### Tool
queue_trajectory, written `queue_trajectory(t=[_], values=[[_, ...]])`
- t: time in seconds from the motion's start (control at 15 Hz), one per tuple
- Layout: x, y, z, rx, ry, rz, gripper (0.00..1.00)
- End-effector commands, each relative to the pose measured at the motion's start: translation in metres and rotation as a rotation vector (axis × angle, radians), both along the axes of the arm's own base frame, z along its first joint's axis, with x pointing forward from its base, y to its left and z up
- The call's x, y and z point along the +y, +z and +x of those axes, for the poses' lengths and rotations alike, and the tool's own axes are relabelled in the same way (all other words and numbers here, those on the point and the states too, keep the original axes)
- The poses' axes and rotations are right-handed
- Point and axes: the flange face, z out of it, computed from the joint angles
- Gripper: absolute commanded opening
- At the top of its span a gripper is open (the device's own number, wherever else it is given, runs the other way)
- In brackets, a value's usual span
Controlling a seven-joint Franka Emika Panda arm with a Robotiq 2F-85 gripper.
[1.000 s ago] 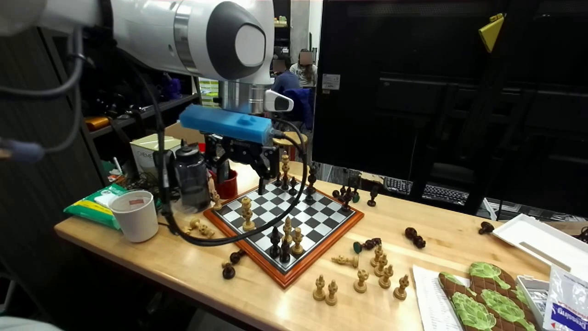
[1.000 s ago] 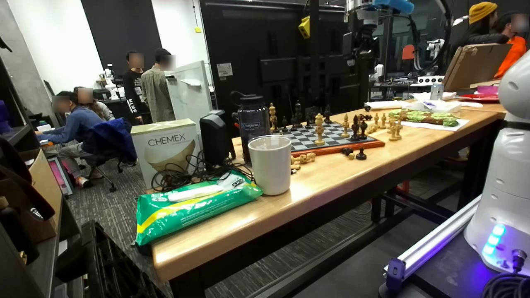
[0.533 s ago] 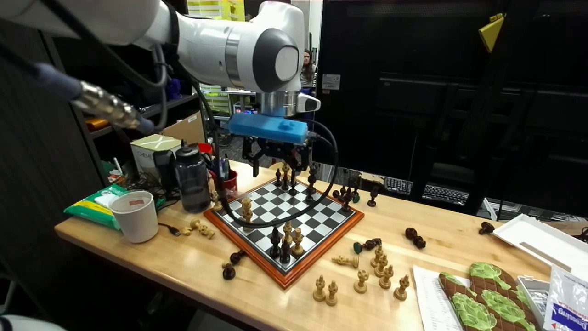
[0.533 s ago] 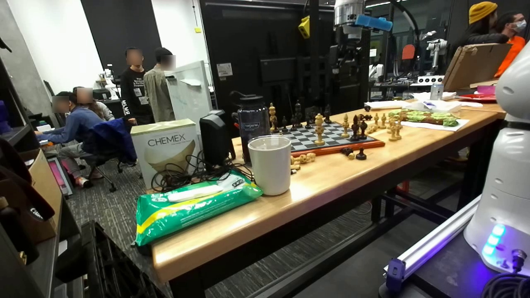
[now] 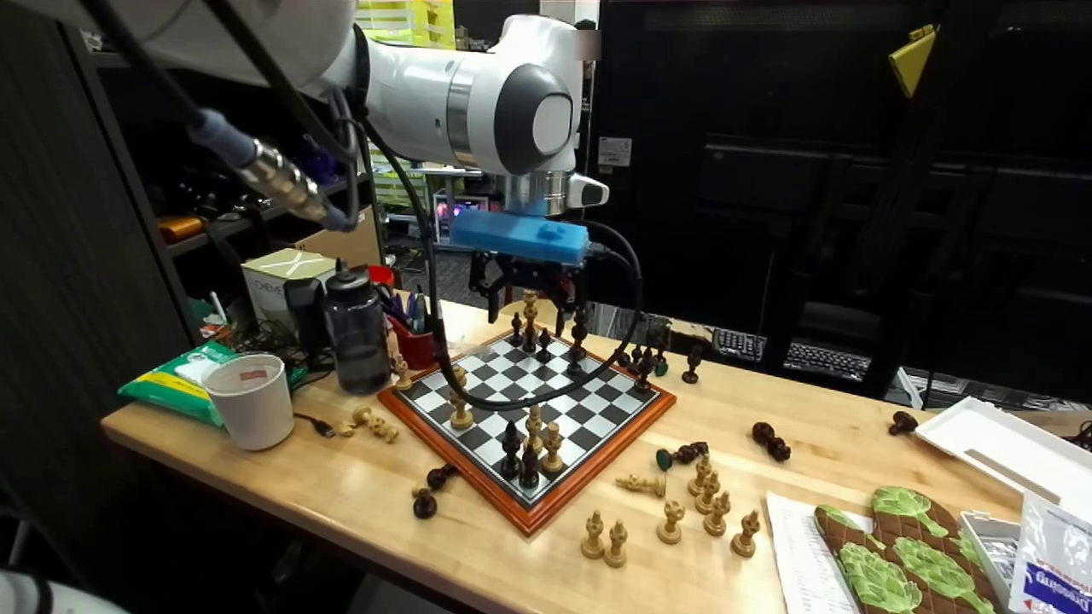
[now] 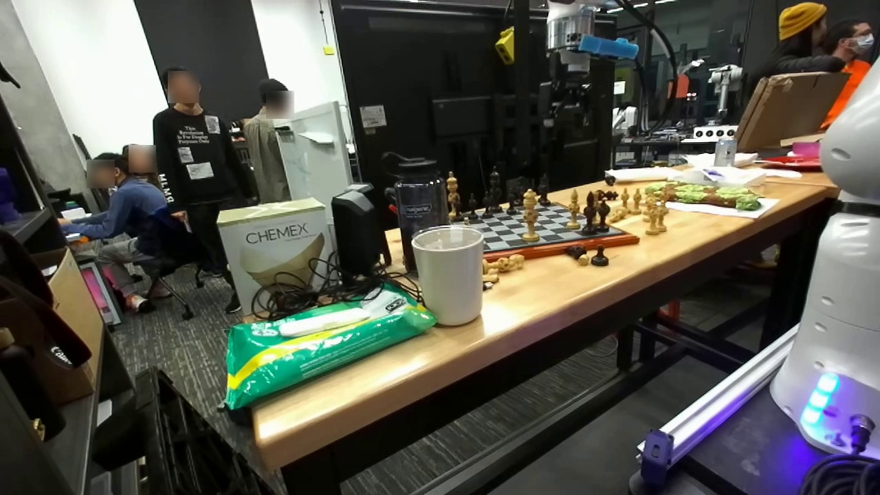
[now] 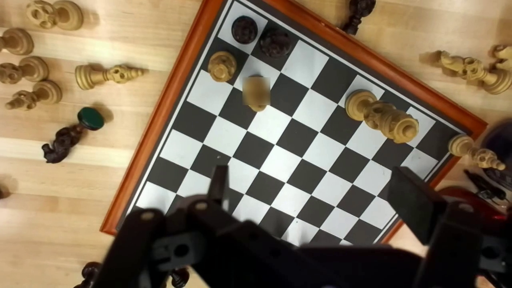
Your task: Move one black chess piece on the board to the left.
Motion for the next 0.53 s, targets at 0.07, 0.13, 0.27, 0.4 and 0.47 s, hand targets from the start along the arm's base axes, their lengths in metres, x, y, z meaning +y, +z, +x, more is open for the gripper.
queue_trajectory(t=[0.07,0.13,0.27,0.4,0.47], values=[[-0.015,0.006,0.007,0.005,0.000,-0.008,1.00],[-0.021,0.008,0.011,0.005,-0.004,-0.015,1.00],[-0.037,0.013,0.020,-0.004,0.004,-0.023,1.00],[-0.056,0.017,0.032,-0.016,0.011,-0.032,1.00],[-0.067,0.018,0.039,-0.027,0.009,-0.036,1.00]])
